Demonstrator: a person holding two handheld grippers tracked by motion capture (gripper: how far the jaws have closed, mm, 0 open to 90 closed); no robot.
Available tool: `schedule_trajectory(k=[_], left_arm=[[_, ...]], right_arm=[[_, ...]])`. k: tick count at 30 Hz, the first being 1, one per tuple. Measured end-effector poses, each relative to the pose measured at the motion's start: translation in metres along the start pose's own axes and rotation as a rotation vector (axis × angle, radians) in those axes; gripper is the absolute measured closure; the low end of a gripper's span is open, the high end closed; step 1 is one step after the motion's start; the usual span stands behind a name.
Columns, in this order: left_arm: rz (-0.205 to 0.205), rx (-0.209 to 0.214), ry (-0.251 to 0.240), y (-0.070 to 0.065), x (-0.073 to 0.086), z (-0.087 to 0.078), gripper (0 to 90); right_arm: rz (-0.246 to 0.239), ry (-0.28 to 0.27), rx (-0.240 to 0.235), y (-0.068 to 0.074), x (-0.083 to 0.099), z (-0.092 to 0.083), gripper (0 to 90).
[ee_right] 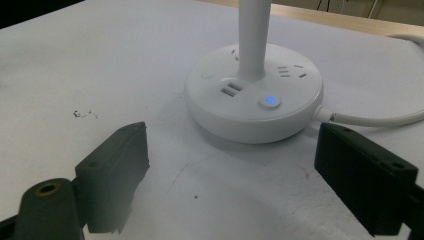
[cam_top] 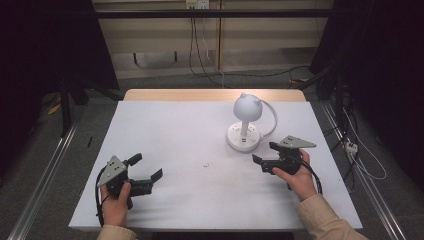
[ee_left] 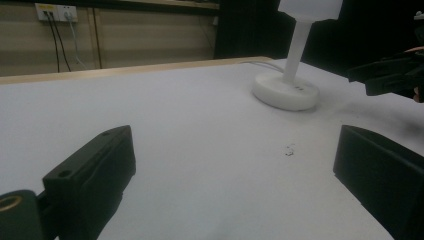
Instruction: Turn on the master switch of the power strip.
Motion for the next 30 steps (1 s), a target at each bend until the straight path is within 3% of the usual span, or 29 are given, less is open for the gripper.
schedule_trajectory(k=[30], left_arm=[[0.0, -0.001, 0.003, -0.001, 0.0, 0.001, 3.1]], right_arm=[[0.0, 0.0, -0.011, 0.001, 0.022, -0.033, 11.7]])
Point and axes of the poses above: each handheld gripper's, and its own axes: z roughly forward along the jaws, x roughly out of its underside, y roughly to its left, the point moved 2 cm from there along z, roughly forward along the jaws, and after that the axes turned 2 degrees about y, right-handed, at the moved point
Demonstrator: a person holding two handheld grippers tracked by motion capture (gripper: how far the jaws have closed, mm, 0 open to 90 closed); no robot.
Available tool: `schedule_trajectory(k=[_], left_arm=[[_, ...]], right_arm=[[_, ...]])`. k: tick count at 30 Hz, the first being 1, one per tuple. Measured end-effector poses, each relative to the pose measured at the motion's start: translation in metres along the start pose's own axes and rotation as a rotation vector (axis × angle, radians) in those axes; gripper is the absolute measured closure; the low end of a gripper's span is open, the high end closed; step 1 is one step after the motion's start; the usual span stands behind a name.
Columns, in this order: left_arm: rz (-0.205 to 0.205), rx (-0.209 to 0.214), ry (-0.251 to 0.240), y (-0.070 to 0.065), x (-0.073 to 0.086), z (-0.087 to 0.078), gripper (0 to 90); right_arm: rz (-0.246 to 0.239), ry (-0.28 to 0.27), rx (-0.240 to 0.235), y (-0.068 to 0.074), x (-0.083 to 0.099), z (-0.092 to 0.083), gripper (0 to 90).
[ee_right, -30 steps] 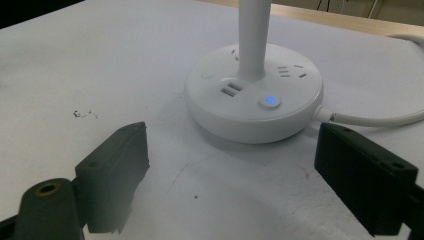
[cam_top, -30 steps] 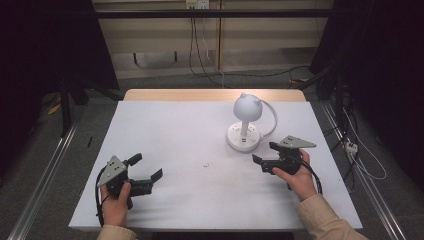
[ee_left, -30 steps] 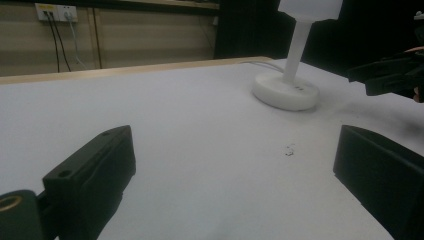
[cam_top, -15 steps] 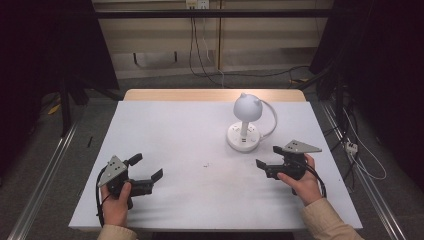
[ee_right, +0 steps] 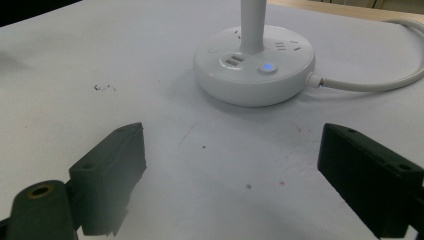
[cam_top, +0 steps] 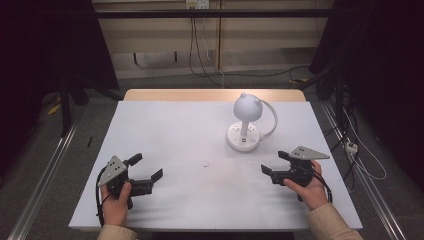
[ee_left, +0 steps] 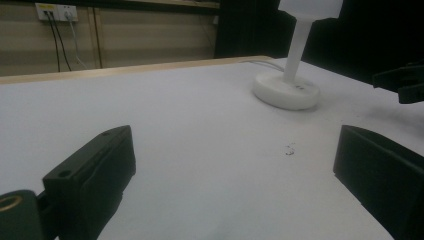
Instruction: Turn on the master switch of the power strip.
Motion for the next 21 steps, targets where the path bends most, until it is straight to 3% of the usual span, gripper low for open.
schedule_trajectory(k=[21], left_arm=[[0.003, -0.001, 0.005, 0.001, 0.0, 0.0, 3.1]], right_arm=[[0.005, -0.003, 0.0, 0.002, 0.013, -0.013, 11.2]])
Point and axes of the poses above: each handheld gripper's, and its own axes: z roughly forward along the jaws, x roughly out of its underside, y roughly to its left, the point moved 2 cm from there along z, roughly forward along the jaws, and after that the axes turned 2 degrees about y, right-handed, at the moved point
